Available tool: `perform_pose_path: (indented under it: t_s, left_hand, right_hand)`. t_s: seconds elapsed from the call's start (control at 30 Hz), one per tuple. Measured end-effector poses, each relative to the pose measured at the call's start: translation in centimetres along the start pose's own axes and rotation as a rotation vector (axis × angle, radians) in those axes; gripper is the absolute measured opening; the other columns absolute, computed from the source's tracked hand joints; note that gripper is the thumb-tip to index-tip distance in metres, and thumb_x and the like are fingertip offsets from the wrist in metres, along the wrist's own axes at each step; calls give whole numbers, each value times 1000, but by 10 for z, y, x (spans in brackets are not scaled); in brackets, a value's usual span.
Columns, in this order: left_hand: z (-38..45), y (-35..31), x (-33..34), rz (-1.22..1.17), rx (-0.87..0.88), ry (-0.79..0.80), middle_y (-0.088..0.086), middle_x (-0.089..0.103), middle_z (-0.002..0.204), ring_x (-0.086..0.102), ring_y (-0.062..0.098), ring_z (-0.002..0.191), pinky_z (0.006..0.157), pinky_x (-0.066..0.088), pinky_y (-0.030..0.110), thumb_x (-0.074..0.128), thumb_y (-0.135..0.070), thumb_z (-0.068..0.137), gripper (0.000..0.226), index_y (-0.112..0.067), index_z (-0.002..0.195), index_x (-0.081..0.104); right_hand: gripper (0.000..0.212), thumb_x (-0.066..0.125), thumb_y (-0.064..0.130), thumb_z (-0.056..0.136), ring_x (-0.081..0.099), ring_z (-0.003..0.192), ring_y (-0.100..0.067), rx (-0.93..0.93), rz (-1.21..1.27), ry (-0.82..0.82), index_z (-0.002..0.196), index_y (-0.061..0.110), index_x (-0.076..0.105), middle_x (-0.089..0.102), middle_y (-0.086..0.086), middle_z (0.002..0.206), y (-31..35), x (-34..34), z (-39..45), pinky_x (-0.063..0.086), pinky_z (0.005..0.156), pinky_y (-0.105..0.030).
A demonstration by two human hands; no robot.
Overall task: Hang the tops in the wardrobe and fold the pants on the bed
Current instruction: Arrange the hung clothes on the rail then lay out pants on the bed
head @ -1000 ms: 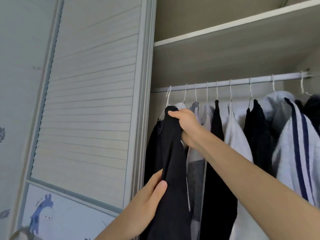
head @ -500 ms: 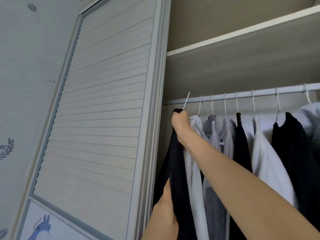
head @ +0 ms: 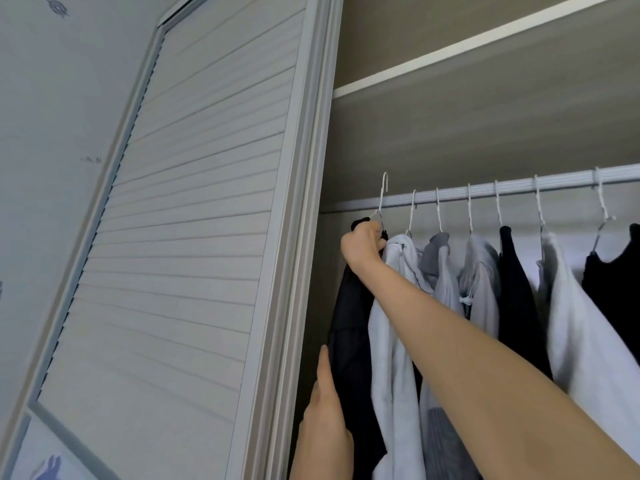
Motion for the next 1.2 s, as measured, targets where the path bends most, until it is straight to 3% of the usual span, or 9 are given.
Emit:
perform_pose_path:
  t_s: [0.07, 0.1, 0.13, 0.17, 0.3, 0.6, 0.8, 1.03, 1.2]
  left_hand:
    - [-8, -1, 2, -44, 21, 4, 14, 50, 136, 55, 23, 116, 89, 46, 25, 2, -95, 62, 100, -43, 144, -26]
    - [-5, 4, 4, -166, -6, -12, 14, 50, 137, 55, 23, 117, 92, 47, 27, 27, -61, 93, 73, -49, 138, -29]
    - [-5, 3, 5, -169, -12, 13, 13, 50, 138, 55, 23, 118, 94, 47, 29, 39, -26, 99, 81, -52, 135, -29]
    - [-5, 2, 4, -174, -35, 13, 12, 49, 140, 54, 23, 119, 97, 46, 30, 42, -13, 98, 88, -52, 138, -26]
    - [0, 11, 6, -302, -101, 31, 5, 31, 155, 44, 20, 130, 110, 35, 29, 32, -51, 100, 61, -45, 151, 0]
    - [-24, 19, 16, -230, -18, 6, -13, 18, 157, 37, 4, 132, 101, 28, 14, 38, -40, 103, 71, -51, 144, -19]
    - [-56, 27, 10, 40, 134, -1, -1, 24, 156, 37, 13, 135, 88, 29, 1, 41, 5, 92, 90, -51, 136, -14]
    - [-128, 35, -13, -95, 207, -74, -4, 46, 141, 45, -1, 125, 110, 30, 11, 39, 20, 90, 69, -22, 144, 41]
    - [-172, 47, -26, -127, 121, -97, -8, 53, 129, 52, -6, 110, 94, 40, 6, 40, 13, 92, 58, -22, 138, 47]
  right_hand:
    - [51, 41, 10, 93, 31, 134, -33, 1, -48, 44, 140, -4, 27, 31, -23, 145, -11, 3, 6, 27, 108, -40]
    - [52, 41, 9, 94, 30, 135, -34, 12, -76, 78, 141, -5, 25, 30, -23, 146, -13, 6, 6, 27, 108, -39]
    - [52, 40, 7, 95, 31, 134, -34, 27, -95, 99, 142, -5, 23, 31, -23, 145, -15, 10, 7, 29, 108, -38]
    - [52, 41, 5, 95, 32, 134, -35, 48, -98, 113, 142, -6, 21, 33, -22, 144, -16, 12, 7, 30, 107, -36]
    - [53, 43, 2, 94, 33, 132, -35, 71, -126, 92, 141, -6, 21, 36, -20, 143, -24, 20, 8, 31, 109, -36]
    - [88, 62, 13, 86, 36, 127, -38, -493, -856, -44, 148, -6, 1, 17, -26, 150, -35, 35, -55, 46, 97, -43]
    - [84, 59, 7, 87, 24, 138, -38, -525, -788, 127, 150, -1, 4, -2, -26, 156, -53, 25, -100, 37, 107, -36]
    - [57, 41, 12, 95, 29, 139, -27, -717, -711, 174, 150, 7, 24, 24, -11, 155, -92, -18, -200, 32, 111, -39]
    - [52, 45, 16, 97, 39, 132, -23, -615, -510, 234, 145, 5, 32, 41, -11, 145, -121, -44, -288, 36, 108, -32]
Point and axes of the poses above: each hand's wrist, its own z-axis towards the middle knuckle, its own x-axis out of the palm, y = z × x, the point moved 5 cm from there along z, towards the middle knuckle
